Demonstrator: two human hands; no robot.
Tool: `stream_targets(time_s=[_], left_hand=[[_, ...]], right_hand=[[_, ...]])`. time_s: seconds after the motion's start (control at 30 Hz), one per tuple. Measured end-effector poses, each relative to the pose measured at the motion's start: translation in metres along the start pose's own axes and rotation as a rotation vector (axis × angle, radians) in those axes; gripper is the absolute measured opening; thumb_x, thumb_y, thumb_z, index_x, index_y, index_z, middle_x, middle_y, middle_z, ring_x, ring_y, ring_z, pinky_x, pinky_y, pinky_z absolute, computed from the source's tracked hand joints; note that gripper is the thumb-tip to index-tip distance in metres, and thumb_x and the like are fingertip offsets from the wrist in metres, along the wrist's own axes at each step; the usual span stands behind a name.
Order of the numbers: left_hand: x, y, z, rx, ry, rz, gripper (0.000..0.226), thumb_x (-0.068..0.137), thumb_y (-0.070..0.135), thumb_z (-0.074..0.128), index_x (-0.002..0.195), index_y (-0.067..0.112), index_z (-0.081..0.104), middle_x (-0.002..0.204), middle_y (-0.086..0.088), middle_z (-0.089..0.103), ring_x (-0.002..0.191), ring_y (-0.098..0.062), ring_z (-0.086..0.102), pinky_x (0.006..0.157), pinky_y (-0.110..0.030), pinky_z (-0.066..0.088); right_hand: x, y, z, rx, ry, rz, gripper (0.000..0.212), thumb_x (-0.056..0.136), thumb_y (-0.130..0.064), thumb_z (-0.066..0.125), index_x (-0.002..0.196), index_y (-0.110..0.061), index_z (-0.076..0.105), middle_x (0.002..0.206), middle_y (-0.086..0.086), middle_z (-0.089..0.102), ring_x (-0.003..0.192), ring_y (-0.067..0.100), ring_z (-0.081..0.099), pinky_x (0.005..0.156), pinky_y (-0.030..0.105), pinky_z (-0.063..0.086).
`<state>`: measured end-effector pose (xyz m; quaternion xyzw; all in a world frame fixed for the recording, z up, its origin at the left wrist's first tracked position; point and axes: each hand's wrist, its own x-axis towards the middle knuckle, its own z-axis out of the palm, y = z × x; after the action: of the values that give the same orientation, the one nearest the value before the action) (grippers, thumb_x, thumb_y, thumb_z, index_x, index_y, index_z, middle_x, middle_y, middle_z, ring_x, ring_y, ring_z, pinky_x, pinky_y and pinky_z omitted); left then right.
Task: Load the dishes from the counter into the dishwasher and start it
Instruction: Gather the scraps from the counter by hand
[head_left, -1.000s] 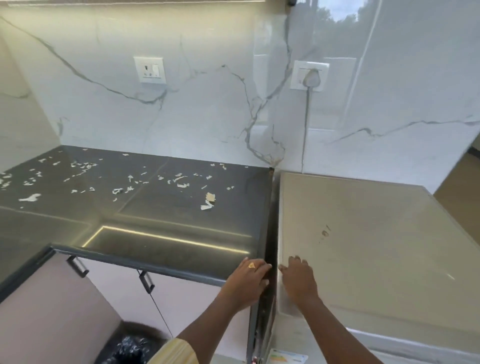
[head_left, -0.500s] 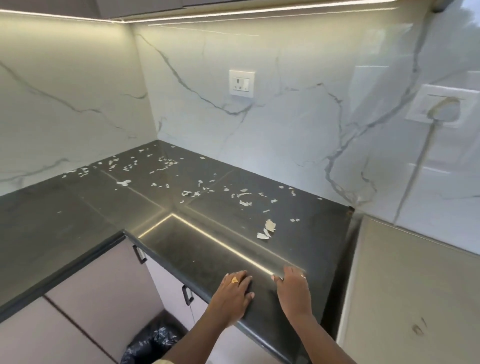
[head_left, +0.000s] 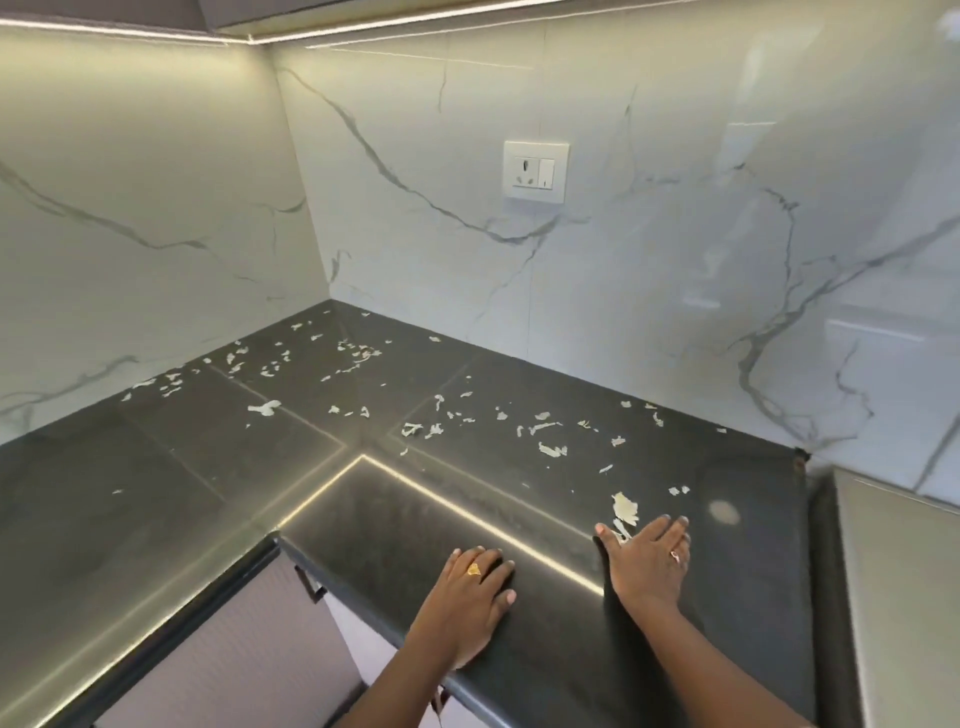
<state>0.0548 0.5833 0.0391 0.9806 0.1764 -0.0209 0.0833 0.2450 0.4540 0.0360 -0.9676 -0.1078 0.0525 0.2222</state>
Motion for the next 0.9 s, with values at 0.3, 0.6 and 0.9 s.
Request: stream_targets(time_s=[0.3,0.6,0.9], left_hand=[[0.051,-0.058,-0.008,0.198,-0.01,0.122,0.066,0.082,0.07,-0.004,0.142,0.05,0.013,0.155,0.012,0.017,0.145,-0.029,0.007,0.088,-0.054,-0.042],[0.124,-0.075,-0.011,0.259,-0.075,0.152,0.049,0.094,0.061,0.013,0.126,0.046,0.047,0.122,0.011,0.062,0.114,-0.026,0.06,0.101,-0.066,0.002],[0.182,-0.074,-0.024,0.229,-0.103,0.087,0.072,0.093,0.063,0.008,0.123,0.023,0.06,0.124,0.005,0.06,0.117,-0.023,0.053,0.104,-0.063,-0.001]], right_hand=[[0.04,-0.022,0.013,-0.172,0.042,-0.004,0.088,0.09,-0.062,0.033,0.146,0.004,0.011,0.154,0.02,0.012,0.143,0.031,0.011,0.117,0.041,0.01],[0.094,-0.084,0.038,-0.204,-0.15,-0.311,0.069,0.097,-0.052,0.022,0.149,-0.008,0.009,0.157,0.01,0.004,0.145,0.023,0.003,0.118,0.038,0.003],[0.112,-0.027,0.009,-0.045,0.294,0.069,0.052,0.097,-0.036,0.03,0.132,-0.001,0.048,0.145,0.019,0.038,0.138,0.035,0.028,0.113,0.049,0.018]])
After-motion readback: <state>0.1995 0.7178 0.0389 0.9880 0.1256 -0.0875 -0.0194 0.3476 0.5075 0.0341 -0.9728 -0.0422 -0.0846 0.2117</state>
